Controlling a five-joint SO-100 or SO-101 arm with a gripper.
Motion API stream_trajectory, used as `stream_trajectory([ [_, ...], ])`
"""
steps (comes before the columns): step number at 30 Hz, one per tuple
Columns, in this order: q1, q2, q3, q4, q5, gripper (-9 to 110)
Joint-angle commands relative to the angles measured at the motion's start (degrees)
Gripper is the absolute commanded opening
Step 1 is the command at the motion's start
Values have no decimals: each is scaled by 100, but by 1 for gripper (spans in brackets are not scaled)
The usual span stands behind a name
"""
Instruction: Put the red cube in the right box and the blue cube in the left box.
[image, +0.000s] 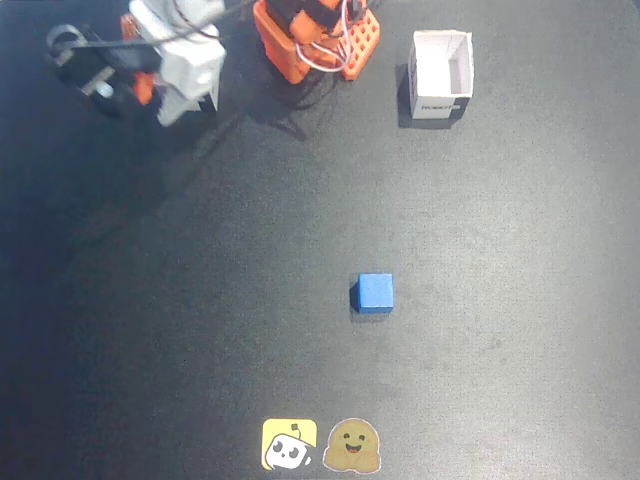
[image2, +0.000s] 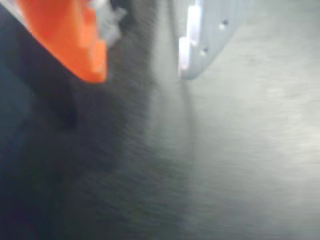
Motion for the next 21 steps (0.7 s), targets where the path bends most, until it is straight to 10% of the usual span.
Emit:
stream_trajectory([
  [1,-352,-26,-343,-97,53,11],
  [21,-2769,-26,-712,123,79,11],
])
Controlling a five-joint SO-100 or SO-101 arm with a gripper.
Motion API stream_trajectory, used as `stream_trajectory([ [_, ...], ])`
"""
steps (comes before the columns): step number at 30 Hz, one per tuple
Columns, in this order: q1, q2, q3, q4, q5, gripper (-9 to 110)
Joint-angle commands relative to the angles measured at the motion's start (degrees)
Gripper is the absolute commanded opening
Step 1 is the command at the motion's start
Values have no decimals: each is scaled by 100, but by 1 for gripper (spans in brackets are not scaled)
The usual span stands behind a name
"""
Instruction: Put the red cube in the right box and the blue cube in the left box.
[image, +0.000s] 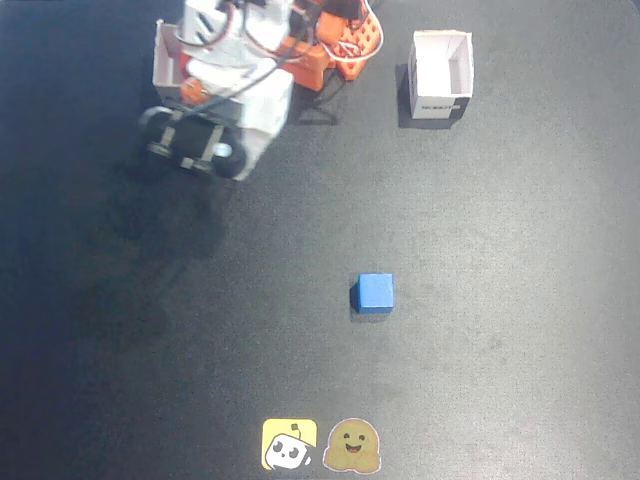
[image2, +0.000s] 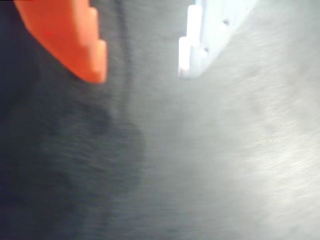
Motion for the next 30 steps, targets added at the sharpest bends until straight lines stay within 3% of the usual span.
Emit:
stream_trajectory([
  [1,-422,44,-334,97,9,11],
  [12,-1661,88,-211,44,35,10],
  [30,-2821,536,598,-352,-97,7],
])
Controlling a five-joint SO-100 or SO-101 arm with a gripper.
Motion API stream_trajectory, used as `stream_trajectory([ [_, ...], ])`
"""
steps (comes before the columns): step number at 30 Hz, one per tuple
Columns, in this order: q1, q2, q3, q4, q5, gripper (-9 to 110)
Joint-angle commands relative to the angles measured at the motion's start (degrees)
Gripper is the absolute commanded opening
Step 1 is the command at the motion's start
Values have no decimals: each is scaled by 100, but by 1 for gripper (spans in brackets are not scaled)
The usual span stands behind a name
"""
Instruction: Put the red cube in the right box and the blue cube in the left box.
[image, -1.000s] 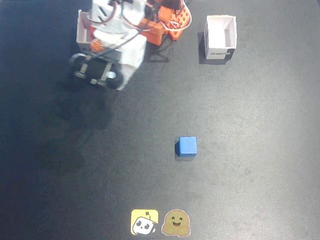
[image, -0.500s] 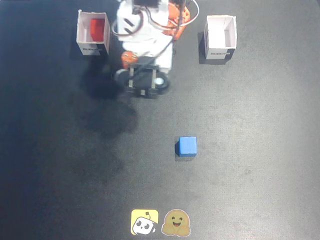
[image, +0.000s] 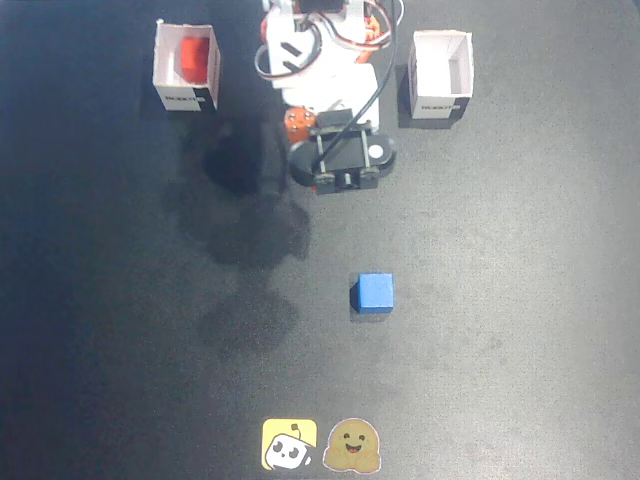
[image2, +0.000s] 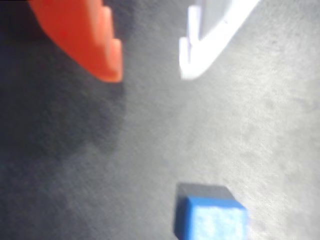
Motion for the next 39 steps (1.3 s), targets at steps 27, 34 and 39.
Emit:
stream_trajectory([
  [27,-237,1310,1521,-756,-18,6],
  [34,-141,1978,1846,-308,-18,7],
  [39,-132,2953,2320,88,-18,7],
])
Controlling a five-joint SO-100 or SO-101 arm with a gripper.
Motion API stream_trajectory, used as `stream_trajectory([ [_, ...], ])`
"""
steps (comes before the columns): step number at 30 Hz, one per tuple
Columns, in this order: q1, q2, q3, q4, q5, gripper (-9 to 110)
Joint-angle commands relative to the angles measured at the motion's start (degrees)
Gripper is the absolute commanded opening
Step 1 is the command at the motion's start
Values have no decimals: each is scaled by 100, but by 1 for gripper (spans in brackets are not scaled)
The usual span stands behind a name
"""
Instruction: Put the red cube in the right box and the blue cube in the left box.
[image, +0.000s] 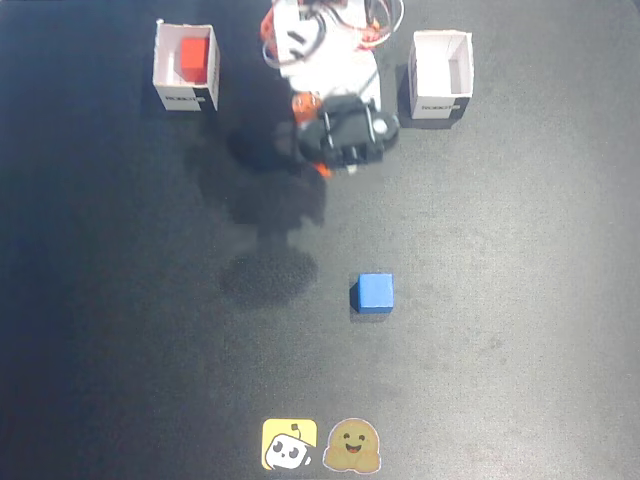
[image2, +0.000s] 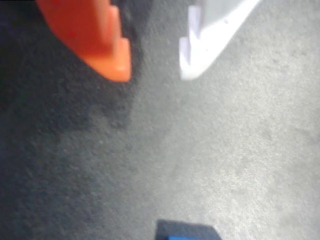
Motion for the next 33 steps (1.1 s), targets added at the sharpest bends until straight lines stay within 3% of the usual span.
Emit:
stream_trajectory([
  [1,35,615,132,246,-26,7],
  [18,79,554,-105,255,-44,5],
  [33,-492,-2848,-1652,-1310,448,6],
])
